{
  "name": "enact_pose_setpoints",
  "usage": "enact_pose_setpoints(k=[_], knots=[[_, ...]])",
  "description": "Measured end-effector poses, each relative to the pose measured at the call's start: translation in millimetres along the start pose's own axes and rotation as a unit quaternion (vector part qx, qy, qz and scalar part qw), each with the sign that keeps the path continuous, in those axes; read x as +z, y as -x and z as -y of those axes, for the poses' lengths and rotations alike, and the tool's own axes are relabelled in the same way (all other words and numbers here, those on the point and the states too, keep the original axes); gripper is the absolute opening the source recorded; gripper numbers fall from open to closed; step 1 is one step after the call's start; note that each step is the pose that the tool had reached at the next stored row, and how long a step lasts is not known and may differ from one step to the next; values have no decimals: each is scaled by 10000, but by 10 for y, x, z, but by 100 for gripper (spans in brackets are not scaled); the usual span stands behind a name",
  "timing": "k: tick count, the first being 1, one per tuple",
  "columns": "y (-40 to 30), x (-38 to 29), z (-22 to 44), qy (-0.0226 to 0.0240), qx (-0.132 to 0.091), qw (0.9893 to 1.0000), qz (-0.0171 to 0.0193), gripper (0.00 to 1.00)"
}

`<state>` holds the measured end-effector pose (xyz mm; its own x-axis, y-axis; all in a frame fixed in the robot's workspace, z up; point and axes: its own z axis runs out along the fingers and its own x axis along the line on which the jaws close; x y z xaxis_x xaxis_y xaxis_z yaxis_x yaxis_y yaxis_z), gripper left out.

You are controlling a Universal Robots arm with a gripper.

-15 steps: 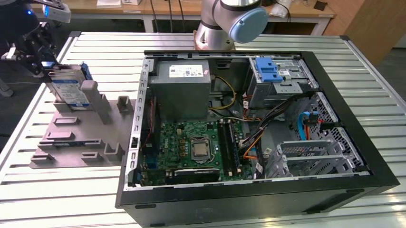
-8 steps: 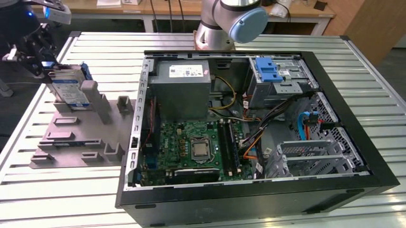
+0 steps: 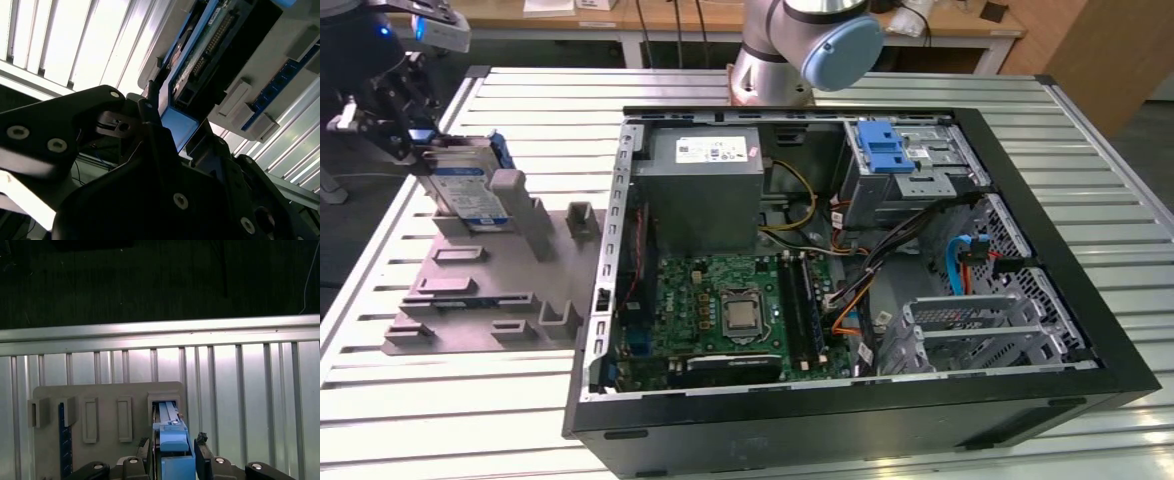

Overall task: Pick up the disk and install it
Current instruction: 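Pick up the disk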

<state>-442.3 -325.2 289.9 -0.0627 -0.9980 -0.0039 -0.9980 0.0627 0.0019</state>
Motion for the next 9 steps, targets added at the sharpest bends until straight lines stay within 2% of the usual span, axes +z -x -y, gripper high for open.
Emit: enact_pose_setpoints(k=[1, 9], knots=[[0, 0, 0, 0, 0, 10000, 0, 46], [0, 1, 0, -1, 0, 10000, -5, 46]])
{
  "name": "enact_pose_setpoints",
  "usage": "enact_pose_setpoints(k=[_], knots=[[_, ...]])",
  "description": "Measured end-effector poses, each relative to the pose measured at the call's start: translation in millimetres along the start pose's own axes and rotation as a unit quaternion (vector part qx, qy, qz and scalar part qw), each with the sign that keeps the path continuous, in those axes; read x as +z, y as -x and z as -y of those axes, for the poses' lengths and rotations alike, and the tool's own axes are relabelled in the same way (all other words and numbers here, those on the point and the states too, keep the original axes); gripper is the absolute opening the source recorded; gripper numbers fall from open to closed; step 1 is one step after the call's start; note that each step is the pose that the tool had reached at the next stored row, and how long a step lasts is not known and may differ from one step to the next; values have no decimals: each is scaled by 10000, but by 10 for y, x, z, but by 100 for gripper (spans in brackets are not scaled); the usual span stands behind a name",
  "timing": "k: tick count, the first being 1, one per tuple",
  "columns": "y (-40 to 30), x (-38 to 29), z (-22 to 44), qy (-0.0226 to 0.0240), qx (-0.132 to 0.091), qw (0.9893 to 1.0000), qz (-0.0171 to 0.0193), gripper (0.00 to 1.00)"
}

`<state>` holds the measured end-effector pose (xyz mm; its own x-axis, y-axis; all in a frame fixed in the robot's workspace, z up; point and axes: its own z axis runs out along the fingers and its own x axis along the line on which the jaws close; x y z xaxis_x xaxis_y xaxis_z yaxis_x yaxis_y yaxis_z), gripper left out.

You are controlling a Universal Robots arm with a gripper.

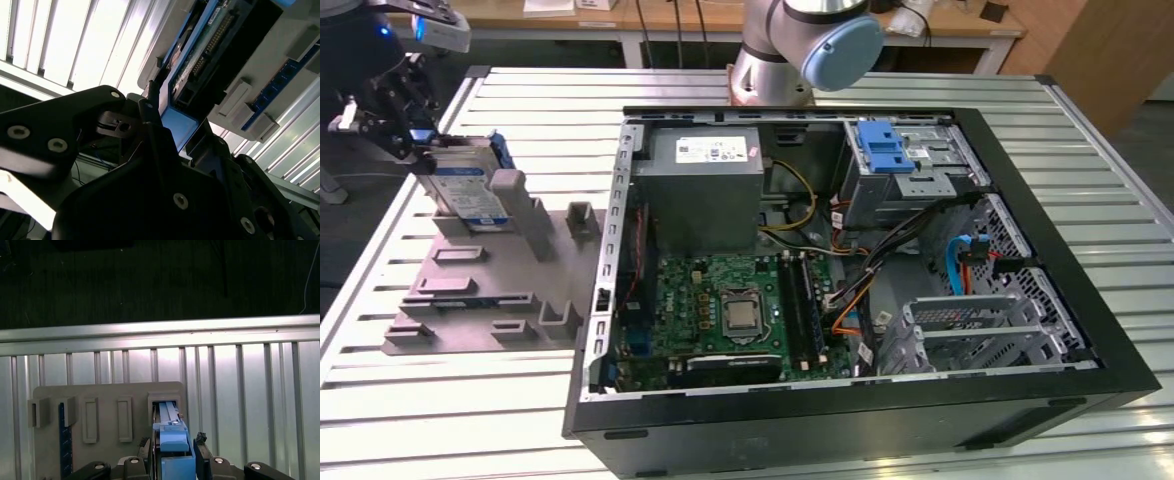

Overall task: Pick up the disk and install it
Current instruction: 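Pick up the disk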

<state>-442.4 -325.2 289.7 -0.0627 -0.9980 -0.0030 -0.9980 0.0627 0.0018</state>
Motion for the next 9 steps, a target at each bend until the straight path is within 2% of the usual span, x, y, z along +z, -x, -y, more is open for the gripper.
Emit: enact_pose_setpoints(k=[4, 5, 9], knots=[[0, 2, 0, 0, 0, 10000, 0, 47], [0, 3, 0, 0, 0, 10000, 0, 54], [0, 4, 0, 0, 0, 10000, -2, 52]])
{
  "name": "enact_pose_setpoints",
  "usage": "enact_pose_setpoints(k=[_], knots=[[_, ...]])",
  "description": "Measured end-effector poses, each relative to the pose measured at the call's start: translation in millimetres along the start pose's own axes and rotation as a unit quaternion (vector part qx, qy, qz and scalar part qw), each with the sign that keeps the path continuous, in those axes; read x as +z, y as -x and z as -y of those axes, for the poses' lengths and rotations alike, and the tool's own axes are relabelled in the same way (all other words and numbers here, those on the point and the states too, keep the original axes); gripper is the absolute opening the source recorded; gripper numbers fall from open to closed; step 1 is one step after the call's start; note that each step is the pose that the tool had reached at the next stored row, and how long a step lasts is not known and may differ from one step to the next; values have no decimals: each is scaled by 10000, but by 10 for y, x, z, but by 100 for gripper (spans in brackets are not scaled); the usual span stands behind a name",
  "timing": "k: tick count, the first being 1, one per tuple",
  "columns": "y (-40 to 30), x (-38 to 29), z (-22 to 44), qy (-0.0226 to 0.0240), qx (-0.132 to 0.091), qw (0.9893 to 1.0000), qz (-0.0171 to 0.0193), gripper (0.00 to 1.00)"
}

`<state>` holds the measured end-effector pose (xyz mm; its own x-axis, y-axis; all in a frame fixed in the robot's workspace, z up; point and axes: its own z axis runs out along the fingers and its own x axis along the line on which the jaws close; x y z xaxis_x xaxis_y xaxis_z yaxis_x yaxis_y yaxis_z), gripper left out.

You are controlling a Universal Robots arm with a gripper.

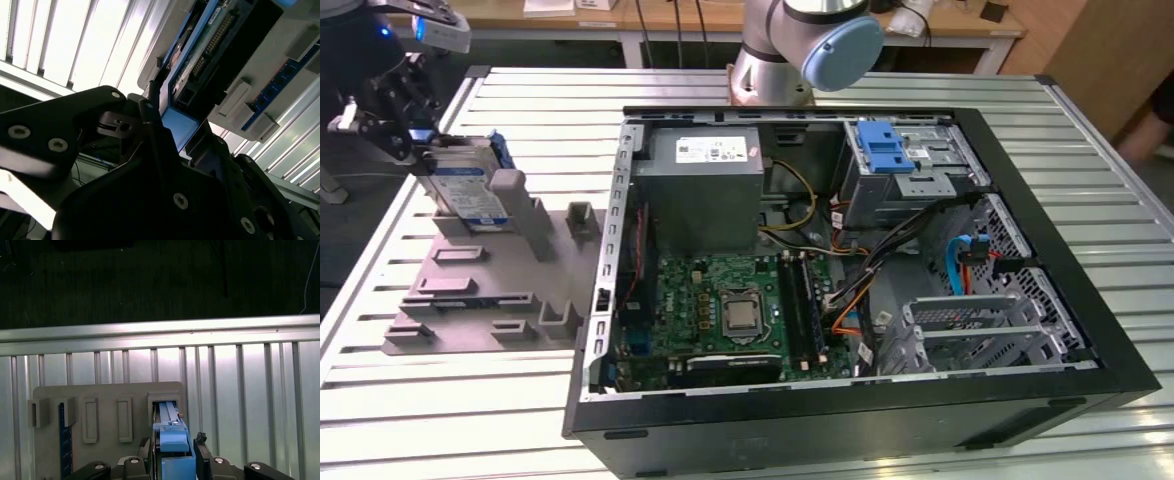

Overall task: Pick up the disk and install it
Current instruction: 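Pick up the disk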

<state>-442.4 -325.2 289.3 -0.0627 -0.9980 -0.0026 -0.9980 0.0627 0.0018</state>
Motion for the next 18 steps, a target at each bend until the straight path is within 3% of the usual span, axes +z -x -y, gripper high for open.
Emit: enact_pose_setpoints(k=[1, 2, 5, 6, 18], knots=[[0, 0, 0, 0, 0, 10000, 0, 52], [0, 0, 0, 0, 0, 10000, 0, 45], [0, 0, 0, 0, 0, 10000, -1, 44], [0, 0, 0, 0, 0, 10000, -1, 37], [-26, 0, 1, 0, -107, 9999, -1, 37]])
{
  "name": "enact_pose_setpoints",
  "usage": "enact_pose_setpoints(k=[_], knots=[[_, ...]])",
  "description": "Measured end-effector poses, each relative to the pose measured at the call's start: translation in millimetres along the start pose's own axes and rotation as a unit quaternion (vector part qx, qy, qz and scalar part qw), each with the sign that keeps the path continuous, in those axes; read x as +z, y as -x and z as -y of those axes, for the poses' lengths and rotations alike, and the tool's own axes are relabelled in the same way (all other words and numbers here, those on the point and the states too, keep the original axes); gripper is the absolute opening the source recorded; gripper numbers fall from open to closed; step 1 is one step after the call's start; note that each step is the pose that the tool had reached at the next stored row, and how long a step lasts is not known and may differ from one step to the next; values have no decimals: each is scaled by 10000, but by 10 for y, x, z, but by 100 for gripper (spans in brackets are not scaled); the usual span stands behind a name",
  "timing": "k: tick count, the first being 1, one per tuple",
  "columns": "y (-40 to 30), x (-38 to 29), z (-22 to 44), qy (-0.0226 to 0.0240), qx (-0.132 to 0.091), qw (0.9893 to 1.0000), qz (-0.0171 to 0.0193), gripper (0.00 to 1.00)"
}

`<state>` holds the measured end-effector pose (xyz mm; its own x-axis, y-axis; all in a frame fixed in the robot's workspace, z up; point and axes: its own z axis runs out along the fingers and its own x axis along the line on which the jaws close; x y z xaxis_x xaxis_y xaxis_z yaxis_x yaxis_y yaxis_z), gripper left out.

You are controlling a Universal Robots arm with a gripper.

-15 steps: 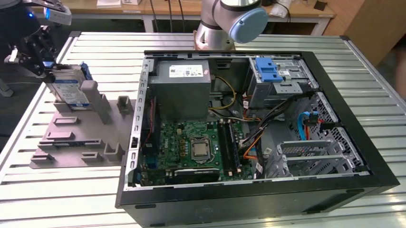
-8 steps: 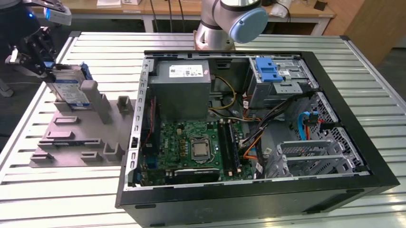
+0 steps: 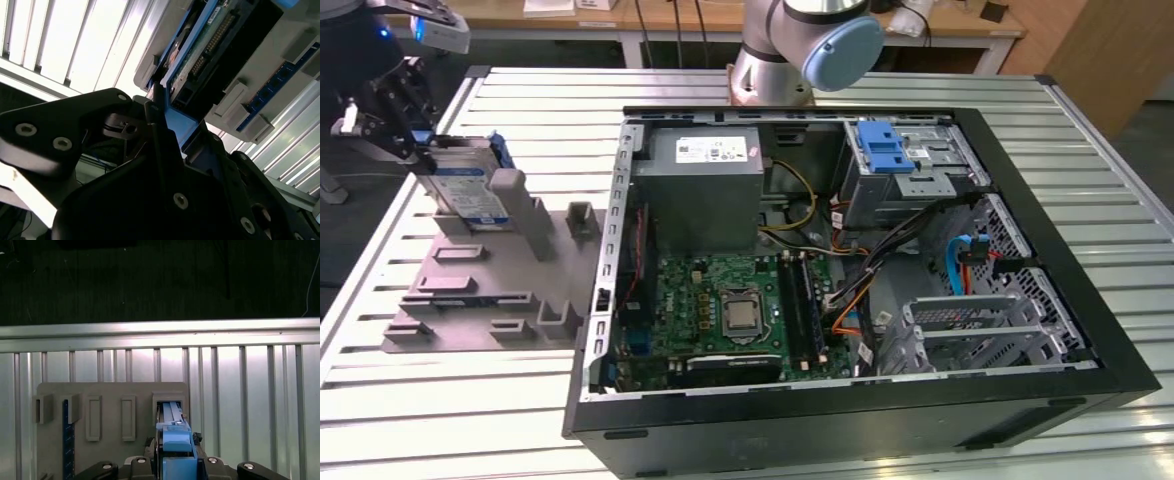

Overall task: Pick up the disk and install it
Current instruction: 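Pick up the disk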

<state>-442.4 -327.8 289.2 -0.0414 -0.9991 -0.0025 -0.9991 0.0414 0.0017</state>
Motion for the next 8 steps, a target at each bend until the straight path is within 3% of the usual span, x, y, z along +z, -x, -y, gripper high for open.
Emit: enact_pose_setpoints(k=[5, 6, 8], knots=[[0, 0, 0, 0, 0, 10000, 0, 38], [0, 0, 0, 0, -1, 10000, 0, 45], [0, 0, 0, 0, -1, 10000, 0, 45]])
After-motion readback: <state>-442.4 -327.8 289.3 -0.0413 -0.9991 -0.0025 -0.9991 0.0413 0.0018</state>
